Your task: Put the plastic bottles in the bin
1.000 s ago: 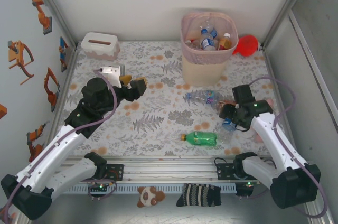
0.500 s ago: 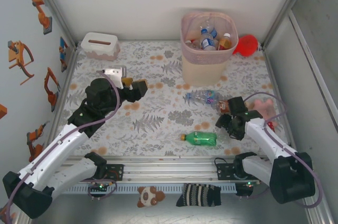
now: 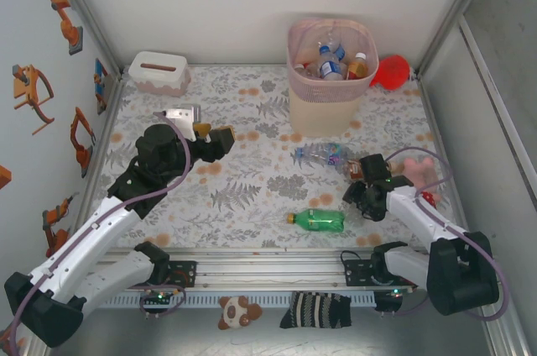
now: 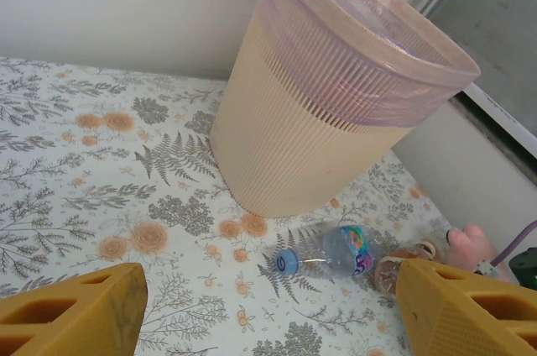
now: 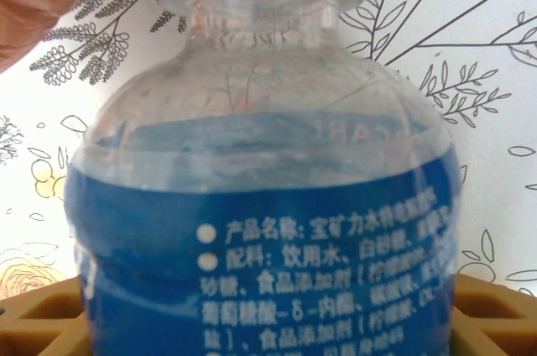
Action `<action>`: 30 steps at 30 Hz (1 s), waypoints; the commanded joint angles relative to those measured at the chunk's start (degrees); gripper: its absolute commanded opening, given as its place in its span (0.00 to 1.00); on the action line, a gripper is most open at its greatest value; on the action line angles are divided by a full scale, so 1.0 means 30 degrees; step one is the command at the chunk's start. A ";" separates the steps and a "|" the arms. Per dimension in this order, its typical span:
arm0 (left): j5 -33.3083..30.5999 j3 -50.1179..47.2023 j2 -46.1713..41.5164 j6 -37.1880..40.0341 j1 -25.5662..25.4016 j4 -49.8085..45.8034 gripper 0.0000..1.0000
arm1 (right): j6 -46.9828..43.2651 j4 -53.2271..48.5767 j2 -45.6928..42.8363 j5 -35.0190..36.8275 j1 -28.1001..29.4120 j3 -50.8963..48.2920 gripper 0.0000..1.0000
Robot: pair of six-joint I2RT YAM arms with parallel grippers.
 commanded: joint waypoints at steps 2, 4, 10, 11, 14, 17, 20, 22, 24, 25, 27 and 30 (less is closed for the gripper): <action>-0.0126 0.0307 0.0014 -0.0231 0.0123 0.0348 0.77 | 0.0376 -0.0409 -0.0679 0.0684 -0.0111 -0.0041 0.65; -0.0081 0.0292 0.0053 -0.0256 0.0121 0.0429 0.77 | 0.0348 -0.0807 -0.0969 0.0840 -0.0097 0.0188 0.64; -0.0035 0.0351 0.0134 -0.0260 0.0121 0.0531 0.77 | -0.0001 -0.2359 -0.2168 0.1838 -0.0100 0.1224 0.63; -0.0068 0.0351 0.0158 -0.0260 0.0129 0.0526 0.77 | -0.0148 -0.2636 -0.2358 0.2033 -0.0102 0.1497 0.63; -0.0093 0.0351 0.0071 -0.0209 0.0140 0.0501 0.77 | -0.0616 -0.3554 -0.2832 0.2756 -0.0109 0.2501 0.62; -0.0094 0.0380 0.0046 -0.0124 0.0129 0.0407 0.77 | -0.1498 -0.4244 -0.3156 0.3480 -0.0091 0.3755 0.62; -0.0156 0.0409 0.0048 -0.0062 0.0117 0.0401 0.77 | -0.2922 -0.4724 -0.3077 0.4146 -0.0089 0.5190 0.61; -0.0095 0.0452 0.0056 -0.0039 0.0173 0.0446 0.78 | -0.3866 -0.4956 -0.2717 0.4597 -0.0095 0.6295 0.61; -0.0053 0.0523 0.0139 0.0005 0.0159 0.0430 0.78 | -0.4968 -0.5044 -0.2195 0.4870 -0.0106 0.7566 0.61; -0.0020 0.0552 0.0161 0.0032 0.0147 0.0428 0.77 | -0.5519 -0.5138 -0.1880 0.5045 -0.0099 0.8250 0.61; 0.0026 0.0644 0.0188 0.0093 0.0147 0.0427 0.78 | -0.6560 -0.5260 -0.1248 0.5463 -0.0077 0.9543 0.60; 0.0052 0.0759 0.0215 0.0185 0.0195 0.0388 0.78 | -0.7901 -0.5591 -0.0225 0.6229 -0.0096 1.1818 0.61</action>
